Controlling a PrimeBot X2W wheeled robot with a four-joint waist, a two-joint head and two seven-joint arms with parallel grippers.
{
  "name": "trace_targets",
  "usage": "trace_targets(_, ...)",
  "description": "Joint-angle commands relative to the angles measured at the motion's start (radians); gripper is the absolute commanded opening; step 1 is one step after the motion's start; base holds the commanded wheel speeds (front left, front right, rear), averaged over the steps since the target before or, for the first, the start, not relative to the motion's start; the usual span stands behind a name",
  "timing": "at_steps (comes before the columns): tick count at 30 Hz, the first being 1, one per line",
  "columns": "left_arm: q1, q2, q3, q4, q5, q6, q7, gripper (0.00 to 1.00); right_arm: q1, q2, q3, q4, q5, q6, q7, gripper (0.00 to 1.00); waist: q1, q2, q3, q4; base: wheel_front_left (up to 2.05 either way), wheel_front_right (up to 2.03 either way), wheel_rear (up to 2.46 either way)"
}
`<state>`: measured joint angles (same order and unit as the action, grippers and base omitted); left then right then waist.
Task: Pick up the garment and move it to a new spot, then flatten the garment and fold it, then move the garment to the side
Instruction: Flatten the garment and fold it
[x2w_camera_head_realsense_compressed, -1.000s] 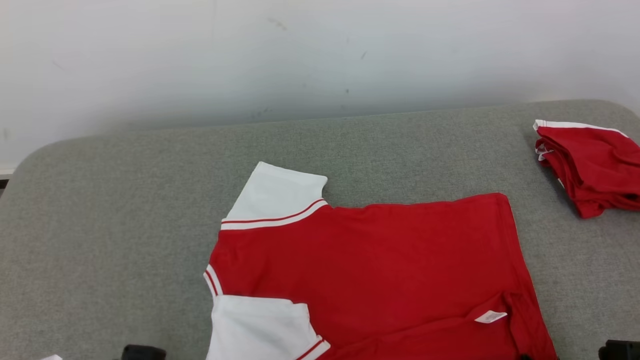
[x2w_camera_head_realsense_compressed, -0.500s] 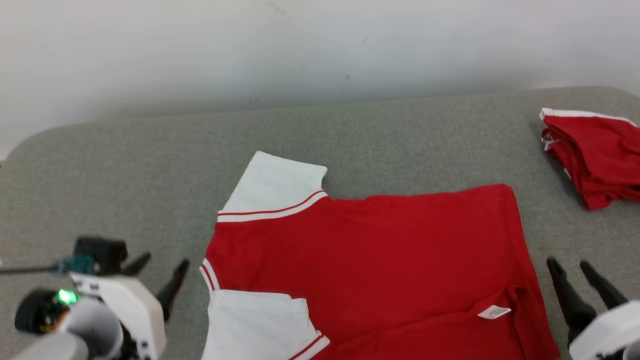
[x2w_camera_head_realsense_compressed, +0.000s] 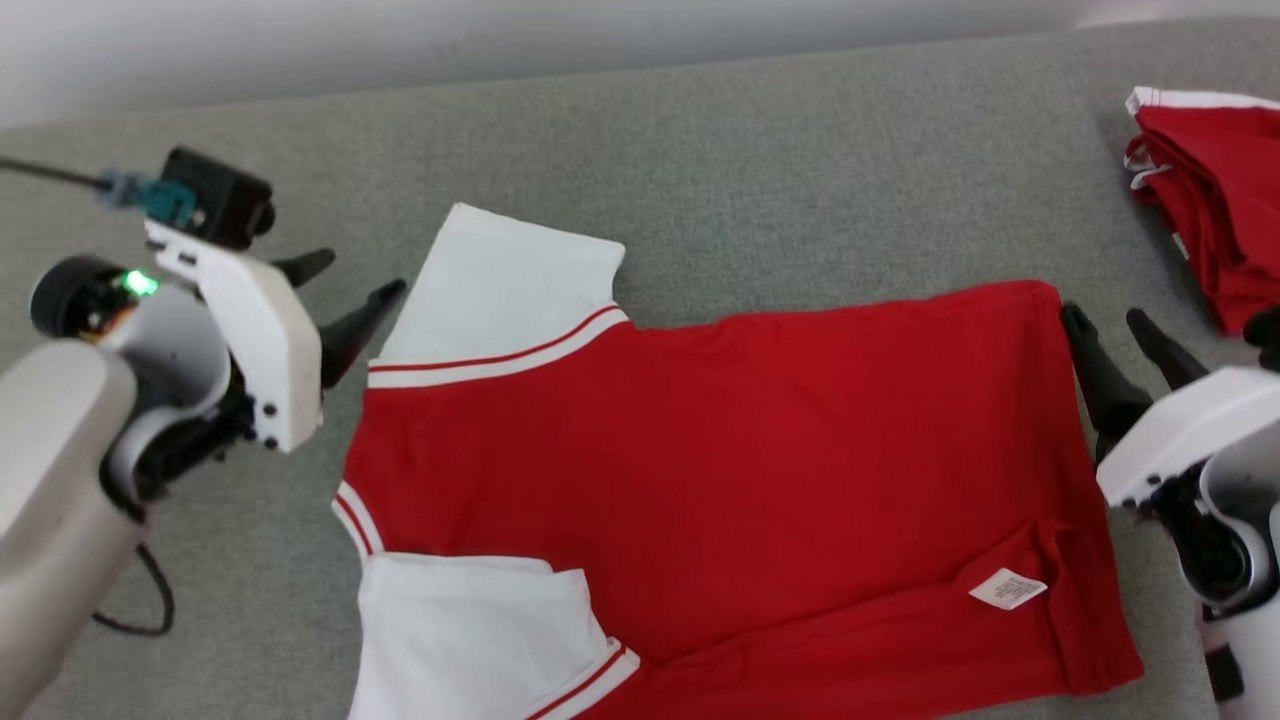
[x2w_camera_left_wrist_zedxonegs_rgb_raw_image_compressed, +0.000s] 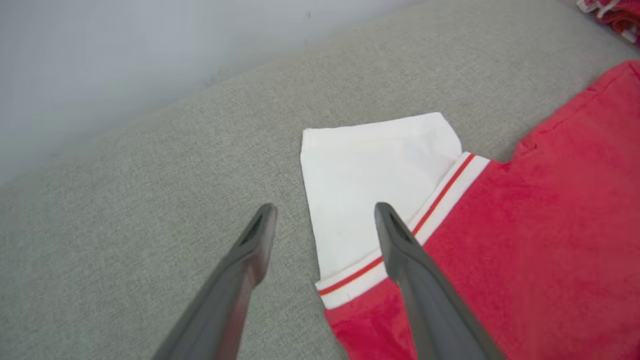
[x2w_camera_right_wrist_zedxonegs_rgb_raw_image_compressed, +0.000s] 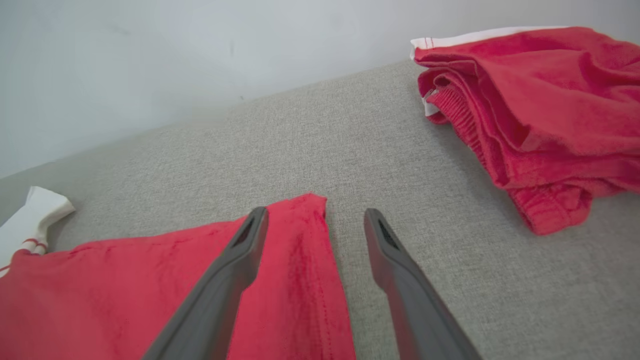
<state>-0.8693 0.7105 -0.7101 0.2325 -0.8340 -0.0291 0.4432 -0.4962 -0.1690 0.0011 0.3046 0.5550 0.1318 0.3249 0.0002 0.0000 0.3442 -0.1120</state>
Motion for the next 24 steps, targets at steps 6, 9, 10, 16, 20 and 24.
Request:
trace_targets(6, -0.154, -0.085, -0.032, 0.160, -0.027, -0.065, 0.089, 1.00, -0.137, -0.002, 0.047, 0.118, 0.029, -0.003, 0.010, 1.00, -0.0002, 0.0000, 0.077, -0.037, 0.00, 0.00, 0.00)
trace_targets(9, -0.216, -0.110, -0.048, 0.221, -0.029, -0.083, 0.117, 1.00, -0.190, 0.002, 0.084, 0.161, 0.051, -0.003, 0.018, 1.00, -0.0002, 0.0000, 0.104, -0.049, 0.00, 0.00, 0.00)
trace_targets(10, -0.232, -0.115, -0.056, 0.238, -0.023, -0.085, 0.121, 1.00, -0.204, 0.002, 0.097, 0.172, 0.057, -0.003, 0.017, 1.00, -0.0002, 0.0000, 0.114, -0.054, 0.00, 0.00, 0.00)
trace_targets(16, -0.316, -0.135, -0.089, 0.330, -0.038, -0.099, 0.132, 1.00, -0.269, 0.011, 0.182, 0.212, 0.103, -0.003, -0.007, 1.00, -0.0002, 0.0000, 0.160, -0.080, 0.00, 0.00, 0.00)
trace_targets(20, -0.353, -0.129, -0.114, 0.373, -0.052, -0.101, 0.146, 1.00, -0.292, 0.010, 0.239, 0.218, 0.128, -0.003, -0.017, 0.98, -0.0002, 0.0000, 0.183, -0.097, 0.00, 0.00, 0.00)
trace_targets(24, -0.369, -0.116, -0.142, 0.393, -0.088, -0.102, 0.168, 1.00, -0.295, 0.004, 0.291, 0.212, 0.159, -0.003, -0.020, 0.71, -0.0002, 0.0000, 0.197, -0.113, 0.00, 0.00, 0.00)
